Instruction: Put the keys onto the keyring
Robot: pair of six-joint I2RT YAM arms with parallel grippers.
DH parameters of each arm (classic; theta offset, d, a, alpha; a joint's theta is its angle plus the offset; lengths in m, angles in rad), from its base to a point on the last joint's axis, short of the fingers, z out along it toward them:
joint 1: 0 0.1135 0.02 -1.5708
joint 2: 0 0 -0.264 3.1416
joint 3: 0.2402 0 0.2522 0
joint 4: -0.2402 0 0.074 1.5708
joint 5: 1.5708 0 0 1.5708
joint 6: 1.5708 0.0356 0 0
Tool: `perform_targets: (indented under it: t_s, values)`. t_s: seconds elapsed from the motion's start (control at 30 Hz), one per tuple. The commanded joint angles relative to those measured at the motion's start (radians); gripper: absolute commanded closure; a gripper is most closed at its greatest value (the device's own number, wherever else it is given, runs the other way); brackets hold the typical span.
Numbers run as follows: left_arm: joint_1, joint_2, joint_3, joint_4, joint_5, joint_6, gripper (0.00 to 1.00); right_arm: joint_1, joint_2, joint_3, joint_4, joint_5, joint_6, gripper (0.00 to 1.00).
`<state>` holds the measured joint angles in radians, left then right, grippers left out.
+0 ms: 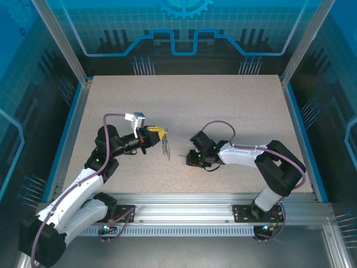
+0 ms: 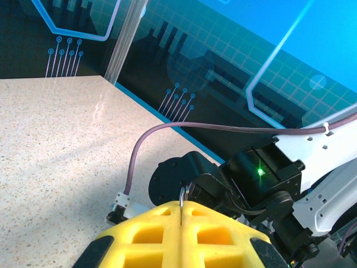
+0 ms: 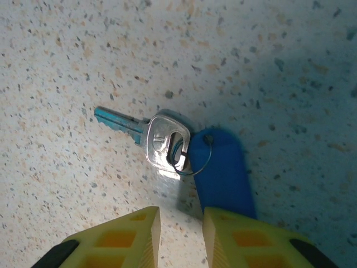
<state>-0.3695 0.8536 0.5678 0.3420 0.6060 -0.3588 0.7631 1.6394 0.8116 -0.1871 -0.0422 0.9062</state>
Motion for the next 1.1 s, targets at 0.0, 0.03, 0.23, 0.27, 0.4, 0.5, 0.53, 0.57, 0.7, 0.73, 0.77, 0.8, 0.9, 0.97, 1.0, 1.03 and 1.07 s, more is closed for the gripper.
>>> perform_targets:
  t_s: [0.0,0.03,0.23,0.27,0.4,0.5,0.53,0.57,0.7,0.73,0.77,0.8,0.9,0.97,1.0,1.03,1.07]
  values:
    - [-0.008,-0.002,0.04,0.035,0.012,0.021,1.0,-0.027,0.039,0.011,-0.009,0.013,0.006,0.71]
    - [-0.007,-0.002,0.04,0.034,0.014,0.022,1.0,-0.038,0.039,0.013,-0.009,0.013,0.0,0.71]
    - [-0.008,-0.002,0.041,0.03,0.018,0.025,1.0,-0.102,0.048,0.055,-0.043,0.037,-0.044,0.7]
    - [-0.008,-0.002,0.043,0.031,0.018,0.025,1.0,-0.118,0.048,0.062,-0.05,0.042,-0.054,0.7]
    - [-0.008,-0.001,0.043,0.03,0.021,0.025,1.0,-0.159,0.012,0.063,-0.05,0.033,-0.069,0.7]
    - [-0.008,-0.002,0.043,0.031,0.022,0.024,1.0,-0.165,-0.038,0.063,-0.066,0.048,-0.071,0.68]
    - [-0.008,-0.002,0.042,0.033,0.021,0.024,1.0,-0.166,-0.053,0.062,-0.069,0.053,-0.065,0.68]
    - [-0.008,-0.001,0.041,0.035,0.021,0.024,1.0,-0.166,-0.061,0.06,-0.071,0.054,-0.057,0.68]
    - [-0.011,0.005,0.041,0.042,0.023,0.021,1.0,-0.165,-0.083,0.044,-0.035,0.035,0.007,0.7]
    - [-0.011,0.007,0.041,0.044,0.023,0.021,1.0,-0.162,-0.082,0.045,-0.028,0.03,0.023,0.71]
    - [-0.011,0.008,0.042,0.045,0.023,0.021,1.0,-0.161,-0.081,0.047,-0.023,0.026,0.033,0.71]
    - [-0.011,0.01,0.043,0.046,0.024,0.02,1.0,-0.159,-0.076,0.053,-0.021,0.023,0.047,0.72]
    - [-0.012,0.012,0.043,0.048,0.023,0.021,1.0,-0.153,-0.05,0.063,-0.026,0.016,0.065,0.73]
    - [-0.012,0.013,0.043,0.049,0.023,0.021,1.0,-0.15,-0.029,0.098,-0.024,0.008,0.072,0.74]
    - [-0.012,0.013,0.043,0.049,0.023,0.02,1.0,-0.148,-0.017,0.101,-0.021,0.003,0.076,0.74]
    - [-0.012,0.015,0.044,0.049,0.023,0.022,1.0,-0.145,-0.007,0.103,-0.015,-0.001,0.08,0.74]
    - [-0.013,0.015,0.044,0.048,0.023,0.023,1.0,-0.142,0.002,0.105,-0.009,-0.004,0.082,0.74]
